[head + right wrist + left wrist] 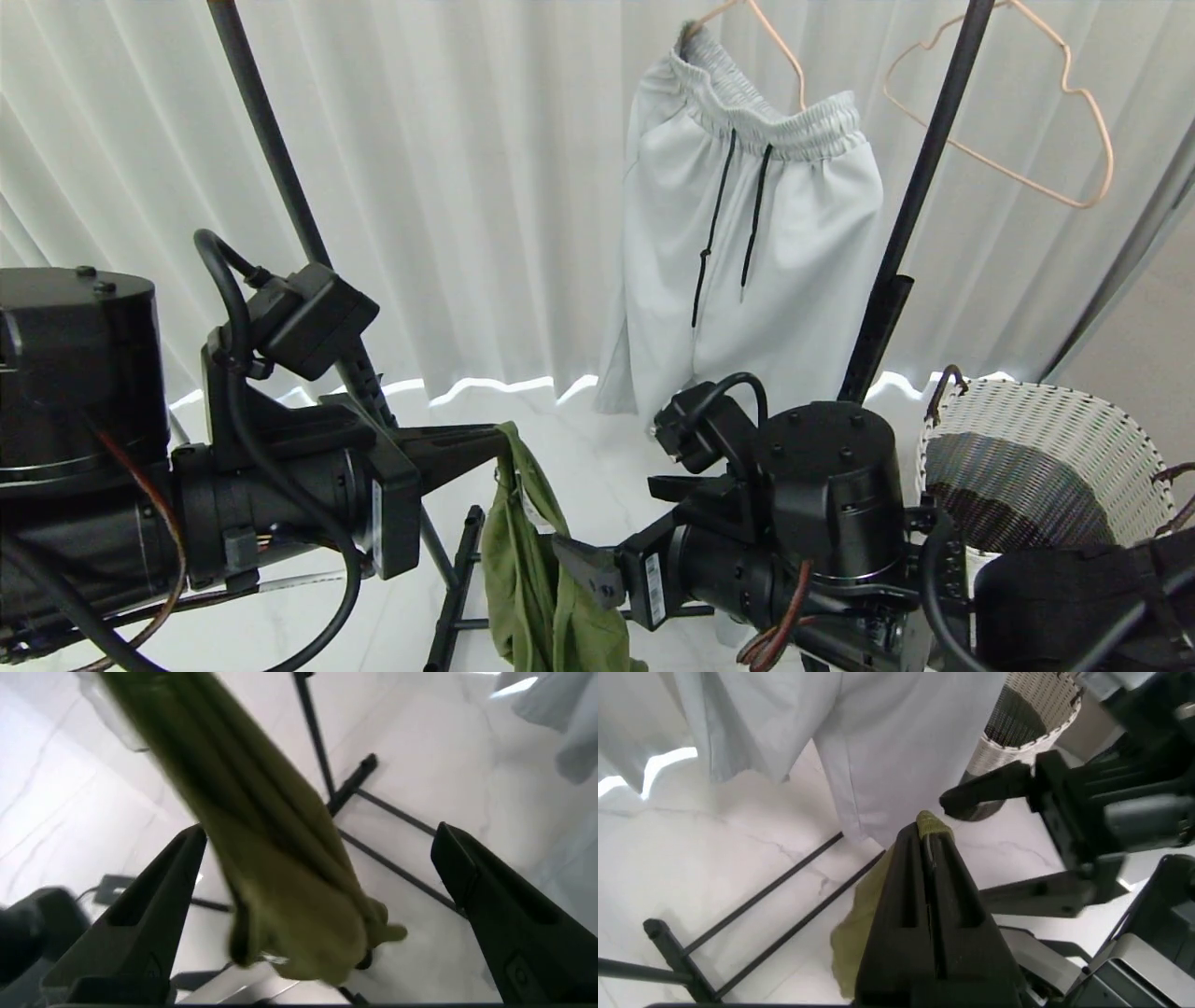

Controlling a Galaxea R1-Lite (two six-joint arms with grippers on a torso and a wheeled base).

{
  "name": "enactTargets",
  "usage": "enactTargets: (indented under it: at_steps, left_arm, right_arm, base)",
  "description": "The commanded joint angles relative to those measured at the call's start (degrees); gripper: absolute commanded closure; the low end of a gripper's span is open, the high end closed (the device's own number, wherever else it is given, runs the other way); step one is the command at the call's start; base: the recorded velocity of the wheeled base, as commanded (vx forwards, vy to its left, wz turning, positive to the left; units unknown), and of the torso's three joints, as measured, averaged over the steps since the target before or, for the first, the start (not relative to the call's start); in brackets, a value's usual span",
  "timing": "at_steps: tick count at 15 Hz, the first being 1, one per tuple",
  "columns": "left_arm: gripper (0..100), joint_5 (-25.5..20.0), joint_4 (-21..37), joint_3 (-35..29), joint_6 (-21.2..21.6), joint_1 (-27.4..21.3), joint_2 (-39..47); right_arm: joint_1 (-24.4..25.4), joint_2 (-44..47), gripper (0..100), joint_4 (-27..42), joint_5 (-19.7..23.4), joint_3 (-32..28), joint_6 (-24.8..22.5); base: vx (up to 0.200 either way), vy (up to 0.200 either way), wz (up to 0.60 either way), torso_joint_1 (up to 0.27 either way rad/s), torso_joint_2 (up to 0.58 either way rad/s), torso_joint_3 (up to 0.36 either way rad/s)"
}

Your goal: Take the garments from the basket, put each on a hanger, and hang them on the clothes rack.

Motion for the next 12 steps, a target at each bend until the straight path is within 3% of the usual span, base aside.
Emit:
enactTargets:
  at_steps: [1, 8, 12]
  left_arm:
    - [100, 0.0, 0.0, -0.1, 0.0, 0.0, -0.5]
    - [100, 0.0, 0.0, -1.2, -0.1, -0.1, -0.4]
    - [100, 0.0, 0.0, -2.5, -0.1, 0.0, -0.7]
  right_arm:
    - [-0.2, 3.2, 0, 0.1, -0.9, -1.2, 0.0]
    - [0.1, 4.5, 0, 2.4, -1.1, -3.6, 0.0]
    - [0.1, 4.7, 0, 15.4, -5.3, -9.7, 0.5]
  base:
    - [0.000, 0.000, 0.00, 0.000, 0.00, 0.000]
    - [0.000, 0.000, 0.00, 0.000, 0.00, 0.000]
    - [0.000, 0.000, 0.00, 0.000, 0.00, 0.000]
